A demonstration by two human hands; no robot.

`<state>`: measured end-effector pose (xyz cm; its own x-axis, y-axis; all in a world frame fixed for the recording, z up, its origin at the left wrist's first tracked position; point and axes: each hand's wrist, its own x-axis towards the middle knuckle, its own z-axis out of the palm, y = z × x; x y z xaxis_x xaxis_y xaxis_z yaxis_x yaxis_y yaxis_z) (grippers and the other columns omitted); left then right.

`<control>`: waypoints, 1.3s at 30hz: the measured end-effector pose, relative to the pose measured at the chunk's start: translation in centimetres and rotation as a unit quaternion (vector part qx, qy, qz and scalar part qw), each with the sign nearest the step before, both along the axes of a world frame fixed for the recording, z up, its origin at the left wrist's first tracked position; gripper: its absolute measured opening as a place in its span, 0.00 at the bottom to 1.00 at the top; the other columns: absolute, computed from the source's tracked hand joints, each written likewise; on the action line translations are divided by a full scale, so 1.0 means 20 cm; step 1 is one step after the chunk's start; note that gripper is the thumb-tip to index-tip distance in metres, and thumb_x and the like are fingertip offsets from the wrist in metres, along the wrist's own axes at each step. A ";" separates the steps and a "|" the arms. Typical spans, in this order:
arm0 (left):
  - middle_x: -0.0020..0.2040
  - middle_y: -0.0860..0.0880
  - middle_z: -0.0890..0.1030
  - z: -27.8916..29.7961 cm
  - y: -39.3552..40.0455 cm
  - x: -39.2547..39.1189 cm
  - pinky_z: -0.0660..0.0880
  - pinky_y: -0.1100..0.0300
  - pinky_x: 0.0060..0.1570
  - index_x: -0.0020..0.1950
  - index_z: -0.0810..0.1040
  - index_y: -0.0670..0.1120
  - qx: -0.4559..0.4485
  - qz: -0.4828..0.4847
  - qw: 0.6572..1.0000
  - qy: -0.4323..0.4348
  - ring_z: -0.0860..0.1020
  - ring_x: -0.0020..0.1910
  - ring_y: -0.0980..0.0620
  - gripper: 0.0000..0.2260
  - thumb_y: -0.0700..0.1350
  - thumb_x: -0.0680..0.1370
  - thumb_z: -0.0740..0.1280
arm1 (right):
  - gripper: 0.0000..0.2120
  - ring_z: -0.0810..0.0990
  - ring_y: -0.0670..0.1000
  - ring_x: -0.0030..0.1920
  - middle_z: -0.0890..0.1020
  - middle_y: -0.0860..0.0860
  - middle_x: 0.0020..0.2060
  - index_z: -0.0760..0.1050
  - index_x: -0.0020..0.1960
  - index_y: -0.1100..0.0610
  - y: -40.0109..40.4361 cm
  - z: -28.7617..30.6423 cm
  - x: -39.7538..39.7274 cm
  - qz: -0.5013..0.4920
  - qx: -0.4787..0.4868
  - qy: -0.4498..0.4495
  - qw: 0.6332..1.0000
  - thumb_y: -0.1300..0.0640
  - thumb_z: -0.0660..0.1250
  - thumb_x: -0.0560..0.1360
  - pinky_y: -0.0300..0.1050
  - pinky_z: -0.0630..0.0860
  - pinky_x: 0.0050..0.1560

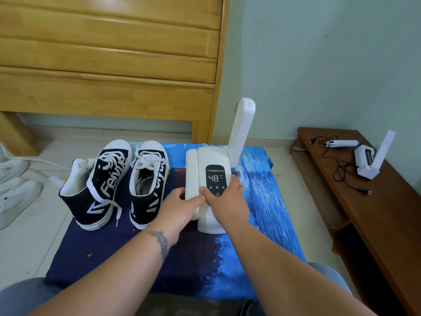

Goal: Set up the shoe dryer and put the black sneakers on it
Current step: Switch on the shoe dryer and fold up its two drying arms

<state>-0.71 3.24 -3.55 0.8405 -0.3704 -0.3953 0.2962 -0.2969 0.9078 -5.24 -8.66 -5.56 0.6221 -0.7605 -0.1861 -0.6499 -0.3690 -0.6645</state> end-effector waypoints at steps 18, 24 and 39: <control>0.44 0.54 0.81 0.05 0.03 -0.05 0.77 0.61 0.39 0.54 0.73 0.55 0.060 -0.057 0.991 -0.102 0.79 0.43 0.57 0.22 0.38 0.65 0.74 | 0.44 0.78 0.57 0.60 0.71 0.50 0.65 0.53 0.75 0.51 0.00 0.00 0.00 0.000 -0.008 0.006 1.000 0.33 0.67 0.68 0.49 0.69 0.46; 0.45 0.54 0.80 0.07 0.03 -0.06 0.77 0.56 0.43 0.59 0.71 0.55 0.083 -0.073 0.983 -0.144 0.79 0.45 0.53 0.24 0.37 0.67 0.72 | 0.44 0.78 0.57 0.60 0.71 0.50 0.65 0.54 0.75 0.51 0.00 0.00 0.00 -0.001 -0.008 0.011 1.000 0.32 0.67 0.68 0.50 0.68 0.45; 0.44 0.53 0.81 0.11 0.05 -0.06 0.76 0.60 0.38 0.60 0.74 0.56 0.091 -0.072 0.977 -0.177 0.79 0.42 0.55 0.21 0.41 0.69 0.70 | 0.44 0.77 0.58 0.59 0.71 0.51 0.64 0.54 0.74 0.52 0.00 0.00 0.00 0.002 -0.012 0.009 1.000 0.33 0.67 0.68 0.51 0.69 0.46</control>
